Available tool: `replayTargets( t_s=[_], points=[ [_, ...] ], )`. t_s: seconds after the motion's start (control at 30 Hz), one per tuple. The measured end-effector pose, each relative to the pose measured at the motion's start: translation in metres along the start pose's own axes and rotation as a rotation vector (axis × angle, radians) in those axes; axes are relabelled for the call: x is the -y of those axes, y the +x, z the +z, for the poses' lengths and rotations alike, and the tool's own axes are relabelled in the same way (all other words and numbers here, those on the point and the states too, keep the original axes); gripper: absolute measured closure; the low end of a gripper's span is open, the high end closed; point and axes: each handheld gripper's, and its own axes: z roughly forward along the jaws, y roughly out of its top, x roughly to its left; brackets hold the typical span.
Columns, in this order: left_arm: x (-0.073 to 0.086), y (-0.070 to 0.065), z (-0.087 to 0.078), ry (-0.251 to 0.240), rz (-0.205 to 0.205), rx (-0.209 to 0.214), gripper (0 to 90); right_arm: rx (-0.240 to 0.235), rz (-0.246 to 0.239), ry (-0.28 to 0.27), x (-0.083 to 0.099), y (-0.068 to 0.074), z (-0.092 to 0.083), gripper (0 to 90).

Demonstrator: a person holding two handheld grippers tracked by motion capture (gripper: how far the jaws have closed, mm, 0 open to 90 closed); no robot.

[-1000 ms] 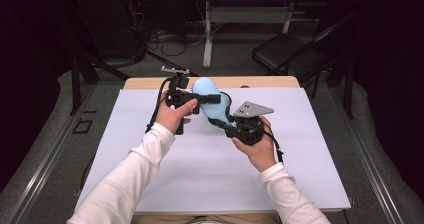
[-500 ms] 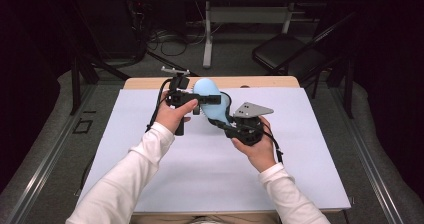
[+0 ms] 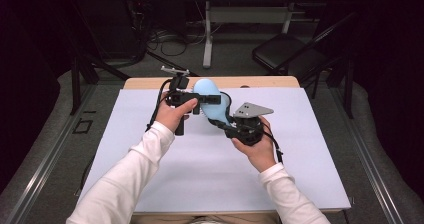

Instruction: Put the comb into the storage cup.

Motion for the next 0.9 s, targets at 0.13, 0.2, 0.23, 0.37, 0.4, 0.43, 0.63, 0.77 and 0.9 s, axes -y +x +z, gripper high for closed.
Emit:
replayTargets(
  t_s=[0.13,0.2,0.23,0.37,0.4,0.43,0.63,0.77,0.9],
  points=[
    [0.0002,-0.0004,0.0003,0.001,-0.015,0.001,48.1,0.0,0.001,0.001,0.0002,-0.0001,0.0003,69.6],
    [0.0002,-0.0001,0.0002,0.004,-0.019,0.001,48.3,-0.001,0.001,0.001,0.0004,-0.0002,0.0006,69.5],
    [0.0003,-0.0001,0.0002,0.004,-0.022,0.002,48.3,-0.001,0.003,0.001,0.0004,0.0,0.0007,69.5],
    [0.0004,0.0009,0.0005,0.003,-0.025,0.004,48.6,0.001,0.005,0.0,0.0009,0.0003,0.0009,69.5],
    [0.0002,0.001,0.0002,0.008,-0.025,0.002,48.7,0.002,0.005,0.0,0.0009,0.0002,0.001,69.5],
    [0.0002,0.0012,0.0004,0.006,-0.025,0.003,48.7,0.0,0.005,0.001,0.001,0.0001,0.001,69.4],
    [0.0004,0.0013,0.0007,0.005,-0.038,0.002,49.0,-0.003,0.01,0.0,0.0013,-0.0005,0.0013,69.3],
    [0.0003,0.0021,0.0012,0.007,-0.037,0.003,49.1,-0.003,0.015,0.0,0.0017,-0.0007,0.0016,69.3],
    [0.0001,0.0031,0.0018,0.01,-0.042,0.002,49.1,-0.003,0.022,0.002,0.0021,-0.0011,0.002,69.2]
  ],
)
